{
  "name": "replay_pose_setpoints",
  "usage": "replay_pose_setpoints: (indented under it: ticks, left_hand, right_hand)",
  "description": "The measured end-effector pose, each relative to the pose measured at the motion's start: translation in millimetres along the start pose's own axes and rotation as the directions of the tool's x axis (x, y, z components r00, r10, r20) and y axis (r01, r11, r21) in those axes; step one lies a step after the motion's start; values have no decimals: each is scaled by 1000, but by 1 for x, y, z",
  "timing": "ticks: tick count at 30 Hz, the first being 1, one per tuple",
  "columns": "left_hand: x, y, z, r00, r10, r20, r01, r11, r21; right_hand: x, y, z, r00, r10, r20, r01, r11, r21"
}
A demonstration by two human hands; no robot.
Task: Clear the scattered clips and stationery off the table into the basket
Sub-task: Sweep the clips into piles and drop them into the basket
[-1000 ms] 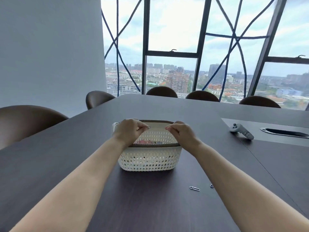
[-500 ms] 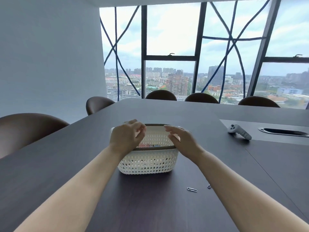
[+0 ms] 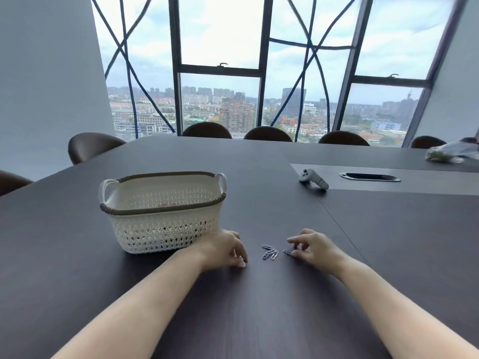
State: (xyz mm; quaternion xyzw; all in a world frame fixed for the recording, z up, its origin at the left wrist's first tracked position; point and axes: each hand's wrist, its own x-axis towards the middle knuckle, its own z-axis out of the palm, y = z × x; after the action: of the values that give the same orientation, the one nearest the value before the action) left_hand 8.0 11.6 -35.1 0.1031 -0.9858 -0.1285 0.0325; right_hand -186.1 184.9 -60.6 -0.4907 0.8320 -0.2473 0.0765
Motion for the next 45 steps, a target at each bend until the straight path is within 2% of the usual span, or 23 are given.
replay_pose_setpoints:
  ticks: [3, 6, 11, 17, 24, 27, 33, 38, 45]
  left_hand:
    - [1, -3, 8, 998, -1, -55, -2, 999, -53]
    - [3, -1, 15, 994, -6, -107, -4, 995, -98]
    - [21, 11, 17, 997, -6, -73, 2, 999, -53]
    - [41, 14, 23, 997, 8, -75, -18, 992, -129]
    - [36, 9, 28, 995, 21, -92, -29, 996, -83]
    - [32, 7, 26, 992, 28, -124, -32, 999, -31]
    - [28, 10, 24, 988, -19, -154, 0, 993, -119]
    - [27, 14, 21, 991, -20, -131, 3, 992, -123]
    - [28, 14, 20, 995, -27, -97, 20, 997, -73]
  right_hand:
    - [1, 0, 6, 999, -13, -47, 16, 998, 62]
    - [3, -2, 12, 996, -40, -86, 44, 998, 48]
    - [1, -4, 14, 991, -65, -114, 66, 998, 8]
    - [-6, -15, 17, 996, -54, -68, 56, 998, 24]
    - [-3, -13, 20, 984, -173, -31, 174, 983, 48]
    - [-3, -12, 18, 987, -155, -51, 158, 986, 51]
    - [-5, -10, 13, 990, -115, -85, 119, 992, 48]
    - [-6, -11, 13, 988, -137, -65, 138, 990, 0]
    - [-6, -13, 14, 990, -141, -26, 142, 989, 39]
